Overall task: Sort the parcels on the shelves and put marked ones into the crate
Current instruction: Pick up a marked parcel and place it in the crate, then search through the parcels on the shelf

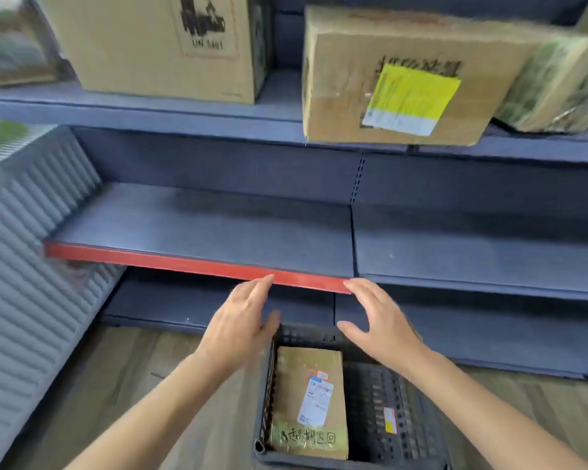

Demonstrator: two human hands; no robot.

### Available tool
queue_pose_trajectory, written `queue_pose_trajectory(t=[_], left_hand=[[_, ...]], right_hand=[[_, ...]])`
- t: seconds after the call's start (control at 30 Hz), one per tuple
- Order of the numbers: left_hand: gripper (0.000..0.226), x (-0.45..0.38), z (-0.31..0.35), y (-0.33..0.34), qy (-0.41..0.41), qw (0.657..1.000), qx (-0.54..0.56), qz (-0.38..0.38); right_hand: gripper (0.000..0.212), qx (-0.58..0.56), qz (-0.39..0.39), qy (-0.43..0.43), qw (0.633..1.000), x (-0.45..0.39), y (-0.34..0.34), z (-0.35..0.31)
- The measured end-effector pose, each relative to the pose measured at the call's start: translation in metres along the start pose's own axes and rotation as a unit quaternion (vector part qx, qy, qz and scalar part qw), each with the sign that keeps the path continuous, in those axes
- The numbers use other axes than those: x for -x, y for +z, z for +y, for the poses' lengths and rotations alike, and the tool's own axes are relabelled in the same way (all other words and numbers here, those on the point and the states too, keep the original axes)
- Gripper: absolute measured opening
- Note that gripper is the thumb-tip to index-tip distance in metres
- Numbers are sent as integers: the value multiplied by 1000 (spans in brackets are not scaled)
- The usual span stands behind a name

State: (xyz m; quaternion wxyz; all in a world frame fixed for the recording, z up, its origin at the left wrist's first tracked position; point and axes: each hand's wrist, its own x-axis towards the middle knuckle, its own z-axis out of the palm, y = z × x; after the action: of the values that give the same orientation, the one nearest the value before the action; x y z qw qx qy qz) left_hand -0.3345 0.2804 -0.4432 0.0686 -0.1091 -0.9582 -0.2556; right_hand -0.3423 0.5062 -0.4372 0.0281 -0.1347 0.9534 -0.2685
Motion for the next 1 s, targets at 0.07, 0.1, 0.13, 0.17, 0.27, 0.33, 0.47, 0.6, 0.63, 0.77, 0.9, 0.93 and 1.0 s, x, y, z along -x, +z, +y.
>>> queue_pose_trajectory(t=[0.07, 0.1, 0.13, 0.17, 0.27, 0.33, 0.47, 0.6, 0.63, 0.77, 0.9, 0.93, 1.0], left_hand=[[58, -5, 15, -49, 22, 999, -24, 30], [58, -7, 22, -72, 36, 998, -37, 42], [58, -10, 30, -96, 49, 996, -46, 54], [59, -13, 39, -119, 60, 994, -52, 69], [59, -24, 72, -194, 88, 985, -61, 132], [59, -29, 93, -242, 105, 976, -84, 174], [61, -33, 132, -332, 99, 963, -106, 226], [62, -38, 157, -410, 96, 945, -149, 276], [62, -40, 162, -426, 95, 940, -157, 289], [60, -57, 165, -468, 93, 921, -167, 339], [57, -88, 144, -491, 93, 914, -165, 358], [56, -98, 136, -496, 95, 913, -161, 362], [55, -121, 116, -507, 100, 912, -157, 366]], right_hand=[[63, 21, 14, -31, 999, 2, -39, -30], [64, 26, 23, -44, 998, 3, -58, -45], [64, 29, 35, -58, 997, 3, -78, -61], [65, 30, 51, -76, 995, 1, -98, -76], [65, 32, 113, -138, 983, -5, -161, -128], [63, 34, 149, -172, 973, -6, -200, -163], [59, 24, 210, -228, 951, -5, -270, -228], [54, 3, 272, -278, 921, -11, -331, -274], [53, -4, 282, -286, 916, -14, -344, -282], [49, -41, 308, -299, 902, -35, -377, -303], [49, -34, 325, -297, 897, -70, -391, -320], [49, -33, 328, -294, 897, -81, -393, -325], [49, -28, 338, -287, 896, -106, -395, -335]])
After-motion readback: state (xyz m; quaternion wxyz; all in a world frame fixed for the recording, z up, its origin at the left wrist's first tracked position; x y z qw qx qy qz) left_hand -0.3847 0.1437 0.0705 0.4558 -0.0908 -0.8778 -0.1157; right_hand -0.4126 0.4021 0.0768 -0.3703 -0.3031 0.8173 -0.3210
